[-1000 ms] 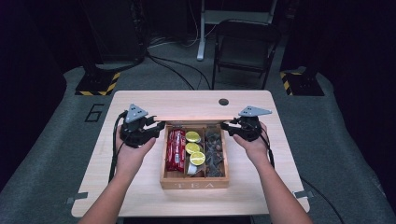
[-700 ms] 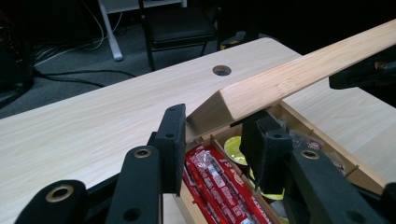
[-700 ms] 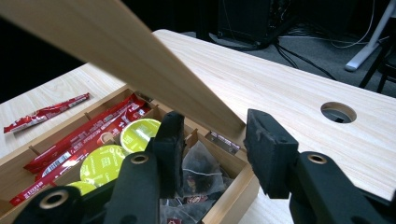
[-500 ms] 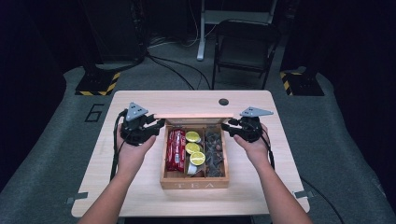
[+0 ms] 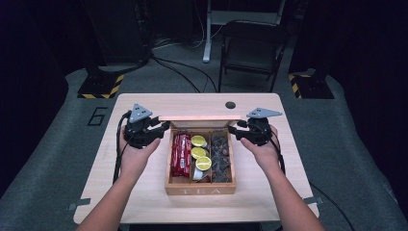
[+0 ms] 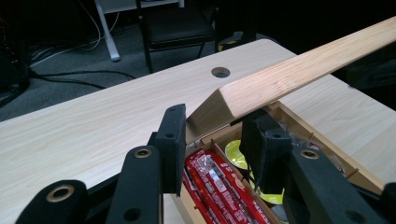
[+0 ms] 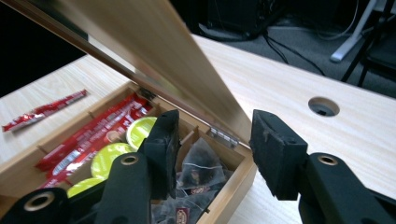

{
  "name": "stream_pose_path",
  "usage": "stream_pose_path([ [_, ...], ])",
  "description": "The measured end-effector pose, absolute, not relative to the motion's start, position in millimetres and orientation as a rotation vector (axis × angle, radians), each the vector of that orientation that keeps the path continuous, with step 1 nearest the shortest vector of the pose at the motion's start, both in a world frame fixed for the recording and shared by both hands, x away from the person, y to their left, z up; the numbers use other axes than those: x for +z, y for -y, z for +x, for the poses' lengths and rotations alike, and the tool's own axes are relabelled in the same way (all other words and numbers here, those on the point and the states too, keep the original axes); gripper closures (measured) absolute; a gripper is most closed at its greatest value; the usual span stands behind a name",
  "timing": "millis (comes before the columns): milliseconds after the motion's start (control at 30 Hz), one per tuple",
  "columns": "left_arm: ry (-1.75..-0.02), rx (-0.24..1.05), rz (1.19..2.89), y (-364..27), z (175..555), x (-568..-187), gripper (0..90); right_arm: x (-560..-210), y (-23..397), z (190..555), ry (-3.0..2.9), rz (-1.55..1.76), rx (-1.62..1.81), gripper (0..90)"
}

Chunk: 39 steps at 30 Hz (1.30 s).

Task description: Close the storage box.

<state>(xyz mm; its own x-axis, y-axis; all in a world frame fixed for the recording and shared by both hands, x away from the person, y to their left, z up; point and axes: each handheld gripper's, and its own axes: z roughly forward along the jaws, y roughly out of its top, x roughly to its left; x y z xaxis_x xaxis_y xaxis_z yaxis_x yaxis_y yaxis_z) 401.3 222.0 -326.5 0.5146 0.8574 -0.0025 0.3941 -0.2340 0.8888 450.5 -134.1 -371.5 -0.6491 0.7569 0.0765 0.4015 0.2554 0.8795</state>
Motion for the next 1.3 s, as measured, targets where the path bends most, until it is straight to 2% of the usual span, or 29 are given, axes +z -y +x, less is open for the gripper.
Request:
stream_pose_path([
  [633,-1.009,0.649,1.853,-222,379,-342,60.3,-354,137,403,-2.191,0.881,1.323,54.2],
  [1300,-0.983,0.583,1.848,-227,349,-382,55.3,-375,141,372,-2.229,0.851,1.333,53.8],
])
